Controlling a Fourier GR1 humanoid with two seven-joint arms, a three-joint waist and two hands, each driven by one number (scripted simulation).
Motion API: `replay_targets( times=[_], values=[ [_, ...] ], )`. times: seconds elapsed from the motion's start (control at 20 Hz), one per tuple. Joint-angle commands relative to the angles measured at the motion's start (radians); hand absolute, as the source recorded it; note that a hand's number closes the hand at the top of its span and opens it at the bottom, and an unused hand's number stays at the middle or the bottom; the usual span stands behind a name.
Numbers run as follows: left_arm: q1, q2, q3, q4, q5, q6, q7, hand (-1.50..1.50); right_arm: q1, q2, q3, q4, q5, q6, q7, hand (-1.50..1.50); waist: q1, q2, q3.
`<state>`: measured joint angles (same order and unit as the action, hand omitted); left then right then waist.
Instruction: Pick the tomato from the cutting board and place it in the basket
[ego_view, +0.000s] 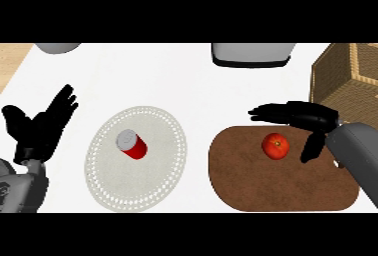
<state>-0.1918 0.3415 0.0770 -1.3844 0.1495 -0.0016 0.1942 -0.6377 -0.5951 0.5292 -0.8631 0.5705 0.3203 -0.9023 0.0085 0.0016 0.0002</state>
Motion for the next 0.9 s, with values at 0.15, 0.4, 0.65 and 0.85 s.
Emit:
replay_targets(
  times=[0.15, 0.4, 0.65, 0.85],
  values=[
    [0.04, -0.02, 0.009, -0.046, -0.009, -0.009, 0.014, 0.0, 0.066, 0.027, 0.006, -0.059, 0.086, 0.018, -0.026, -1.5, -0.008, -0.004, 0.0],
    [-0.022, -0.017, 0.019, -0.012, -0.015, -0.009, 0.048, 0.0, 0.002, 0.052, 0.048, 0.003, 0.187, -0.071, -0.082, 1.5, -0.003, -0.001, 0.0],
    [0.011, -0.011, 0.028, -0.065, -0.014, -0.029, 0.071, 0.0, 0.094, 0.105, 0.022, 0.037, 0.226, -0.154, -0.107, 1.5, 0.0, -0.001, 0.0],
    [-0.056, -0.071, 0.006, 0.06, -0.074, 0.017, -0.01, 0.0, 0.102, 0.093, 0.009, -0.024, 0.239, -0.123, -0.106, 1.5, -0.013, -0.001, 0.0]
  ],
)
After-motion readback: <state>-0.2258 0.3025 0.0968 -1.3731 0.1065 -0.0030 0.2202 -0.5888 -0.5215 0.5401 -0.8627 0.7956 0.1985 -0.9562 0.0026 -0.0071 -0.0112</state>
